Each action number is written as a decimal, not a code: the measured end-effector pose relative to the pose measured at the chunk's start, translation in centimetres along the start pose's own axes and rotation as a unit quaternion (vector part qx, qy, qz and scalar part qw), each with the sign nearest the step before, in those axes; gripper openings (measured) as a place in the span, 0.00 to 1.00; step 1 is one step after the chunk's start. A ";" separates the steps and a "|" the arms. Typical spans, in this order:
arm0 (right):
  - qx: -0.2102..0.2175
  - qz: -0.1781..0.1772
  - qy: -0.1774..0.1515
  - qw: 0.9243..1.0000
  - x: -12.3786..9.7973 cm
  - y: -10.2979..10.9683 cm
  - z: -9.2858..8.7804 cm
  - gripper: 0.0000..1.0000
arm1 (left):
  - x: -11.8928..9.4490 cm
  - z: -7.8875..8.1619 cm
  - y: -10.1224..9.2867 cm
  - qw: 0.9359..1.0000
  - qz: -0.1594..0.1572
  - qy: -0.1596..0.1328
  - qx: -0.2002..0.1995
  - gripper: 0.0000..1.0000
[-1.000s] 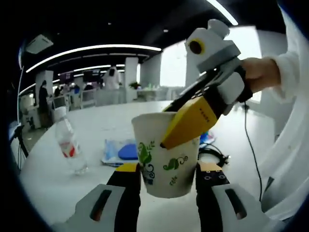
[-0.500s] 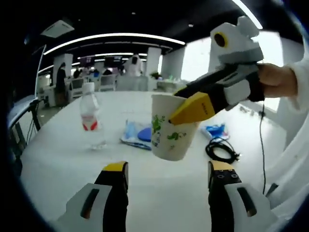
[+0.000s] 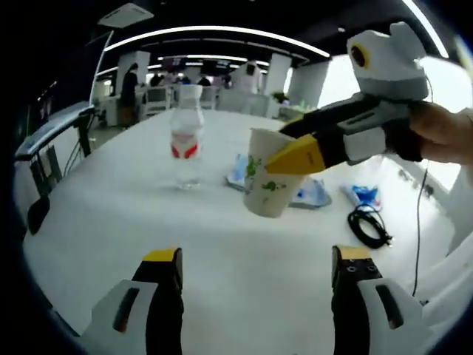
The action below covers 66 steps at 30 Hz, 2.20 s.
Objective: Arrange the tabletop items into an orderly group along one side of the table until the central work area is clear of visible clutter.
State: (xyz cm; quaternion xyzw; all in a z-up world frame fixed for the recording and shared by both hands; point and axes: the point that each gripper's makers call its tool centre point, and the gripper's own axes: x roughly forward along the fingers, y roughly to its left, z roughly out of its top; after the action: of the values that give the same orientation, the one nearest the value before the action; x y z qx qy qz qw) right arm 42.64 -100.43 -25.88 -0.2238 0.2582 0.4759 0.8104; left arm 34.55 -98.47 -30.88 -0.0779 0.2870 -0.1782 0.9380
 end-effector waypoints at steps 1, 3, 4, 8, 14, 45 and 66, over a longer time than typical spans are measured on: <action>-0.007 -0.003 0.001 1.000 0.3 -0.2 0.1 0.38 | 0.1 0.0 -0.2 1.000 -0.007 -0.002 -0.011 0.78; -0.012 -0.006 0.002 1.000 0.9 -0.3 0.4 0.38 | 0.1 0.4 -0.5 0.999 -0.017 -0.012 -0.035 0.79; -0.013 -0.007 0.001 1.000 1.2 -0.4 0.5 0.38 | 0.0 0.4 -0.4 0.999 -0.016 -0.013 -0.033 0.79; -0.016 -0.009 0.003 1.000 2.6 -0.8 0.7 0.39 | 0.0 0.4 0.0 0.999 -0.011 -0.015 -0.036 0.78; -0.031 -0.001 0.019 0.999 4.6 -0.7 0.2 0.40 | 0.1 -0.2 0.9 0.997 -0.011 -0.011 -0.078 0.78; -0.051 0.009 0.035 0.998 6.6 0.7 -1.3 0.44 | 0.6 -0.8 1.8 0.990 -0.016 -0.018 -0.139 0.77; -0.007 0.025 0.045 0.999 5.0 1.2 -1.1 0.74 | 0.8 0.3 1.2 0.991 -0.025 -0.041 -0.127 0.85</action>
State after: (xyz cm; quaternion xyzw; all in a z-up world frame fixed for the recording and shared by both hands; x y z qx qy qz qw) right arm 43.43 -97.36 -30.02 -0.2438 0.2971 0.4874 0.7840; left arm 35.71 -97.61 -31.34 -0.2106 0.2664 -0.1604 0.9268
